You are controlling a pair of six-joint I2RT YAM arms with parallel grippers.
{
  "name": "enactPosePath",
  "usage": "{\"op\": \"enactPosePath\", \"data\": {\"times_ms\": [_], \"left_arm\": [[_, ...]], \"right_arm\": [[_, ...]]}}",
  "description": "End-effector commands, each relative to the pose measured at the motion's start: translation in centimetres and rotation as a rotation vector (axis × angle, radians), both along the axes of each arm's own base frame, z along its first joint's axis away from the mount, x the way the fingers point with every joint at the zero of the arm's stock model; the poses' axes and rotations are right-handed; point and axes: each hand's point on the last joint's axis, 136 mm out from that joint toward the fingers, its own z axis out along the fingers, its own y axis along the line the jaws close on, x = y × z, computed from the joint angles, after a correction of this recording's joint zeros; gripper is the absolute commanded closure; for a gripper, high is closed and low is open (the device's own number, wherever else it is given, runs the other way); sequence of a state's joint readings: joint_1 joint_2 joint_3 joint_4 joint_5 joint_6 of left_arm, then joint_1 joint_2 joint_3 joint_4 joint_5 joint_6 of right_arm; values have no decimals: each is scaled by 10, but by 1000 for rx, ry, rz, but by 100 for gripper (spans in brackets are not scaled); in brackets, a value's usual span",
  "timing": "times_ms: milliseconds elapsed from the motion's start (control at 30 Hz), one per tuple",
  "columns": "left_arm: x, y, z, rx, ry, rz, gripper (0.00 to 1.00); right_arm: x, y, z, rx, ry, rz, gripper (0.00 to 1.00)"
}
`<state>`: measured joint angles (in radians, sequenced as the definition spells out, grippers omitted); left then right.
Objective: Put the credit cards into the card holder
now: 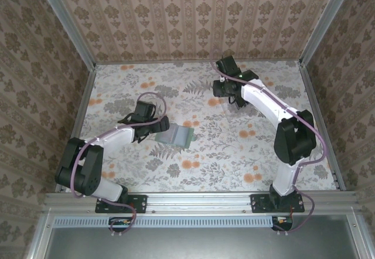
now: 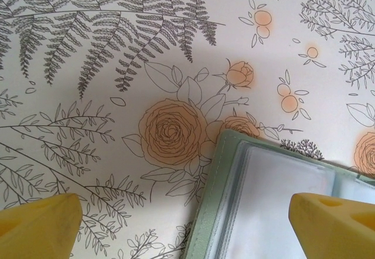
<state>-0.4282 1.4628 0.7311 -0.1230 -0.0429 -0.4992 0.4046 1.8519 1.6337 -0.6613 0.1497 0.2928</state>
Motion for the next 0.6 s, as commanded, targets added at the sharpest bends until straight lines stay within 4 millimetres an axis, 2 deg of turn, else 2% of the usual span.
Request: {"op": "enactPosePath", "data": {"times_ms": [0,333,567], "left_arm": [[8,-3,6,-5,-16,-18,0],[10,-3,-3,-6,14,-18,0],[12,-6,-8,-17,27,-17,0]], "right_arm": [[17,-28,-5,-176,-1,-13,63],[65,-46,-29,-284,12,-40,64],[82,-49,-48,-280,43,-46,64]]}}
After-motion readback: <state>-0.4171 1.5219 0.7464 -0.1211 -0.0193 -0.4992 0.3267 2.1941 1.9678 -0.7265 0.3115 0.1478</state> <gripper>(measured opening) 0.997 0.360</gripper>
